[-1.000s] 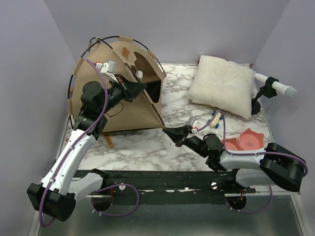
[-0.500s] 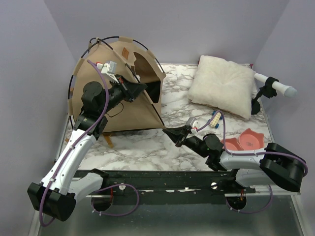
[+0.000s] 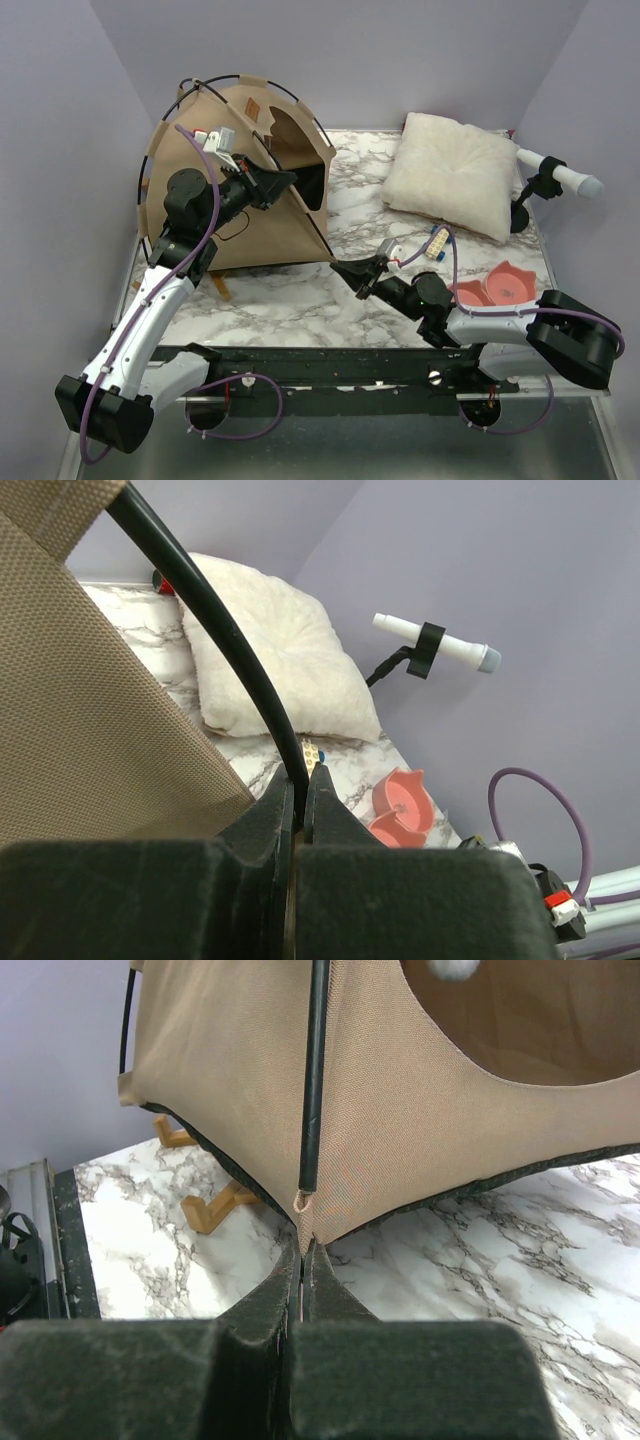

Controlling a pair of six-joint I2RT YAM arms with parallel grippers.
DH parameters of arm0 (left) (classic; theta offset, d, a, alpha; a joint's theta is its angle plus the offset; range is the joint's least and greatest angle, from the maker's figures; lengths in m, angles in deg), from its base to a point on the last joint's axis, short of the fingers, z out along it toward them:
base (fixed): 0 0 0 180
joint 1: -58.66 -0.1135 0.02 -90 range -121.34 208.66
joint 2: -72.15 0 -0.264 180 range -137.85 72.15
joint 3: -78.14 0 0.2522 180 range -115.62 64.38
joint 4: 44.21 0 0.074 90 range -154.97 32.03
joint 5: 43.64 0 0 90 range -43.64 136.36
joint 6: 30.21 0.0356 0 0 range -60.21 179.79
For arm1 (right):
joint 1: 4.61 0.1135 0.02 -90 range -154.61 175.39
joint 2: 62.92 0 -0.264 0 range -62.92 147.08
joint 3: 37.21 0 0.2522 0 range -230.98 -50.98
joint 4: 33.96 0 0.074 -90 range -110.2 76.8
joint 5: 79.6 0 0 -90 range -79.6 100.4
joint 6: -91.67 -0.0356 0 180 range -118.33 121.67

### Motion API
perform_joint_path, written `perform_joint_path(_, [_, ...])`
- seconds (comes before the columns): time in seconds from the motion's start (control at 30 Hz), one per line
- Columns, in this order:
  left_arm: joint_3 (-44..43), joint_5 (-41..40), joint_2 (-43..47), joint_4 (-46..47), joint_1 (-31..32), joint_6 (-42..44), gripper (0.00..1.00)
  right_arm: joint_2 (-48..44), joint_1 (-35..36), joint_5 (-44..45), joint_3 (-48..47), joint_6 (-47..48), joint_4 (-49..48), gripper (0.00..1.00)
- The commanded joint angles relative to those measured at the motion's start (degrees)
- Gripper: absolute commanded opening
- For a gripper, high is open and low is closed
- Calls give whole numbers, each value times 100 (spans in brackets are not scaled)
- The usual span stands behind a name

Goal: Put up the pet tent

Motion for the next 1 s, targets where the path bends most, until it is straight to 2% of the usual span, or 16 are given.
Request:
perform_joint_path(0.0, [7, -356, 167, 574, -162, 604, 0, 64, 85, 24, 96, -66, -22, 1])
perform_joint_path(0.97, [279, -28, 129, 433, -180, 833, 0, 103, 85, 19, 61, -49, 13, 1])
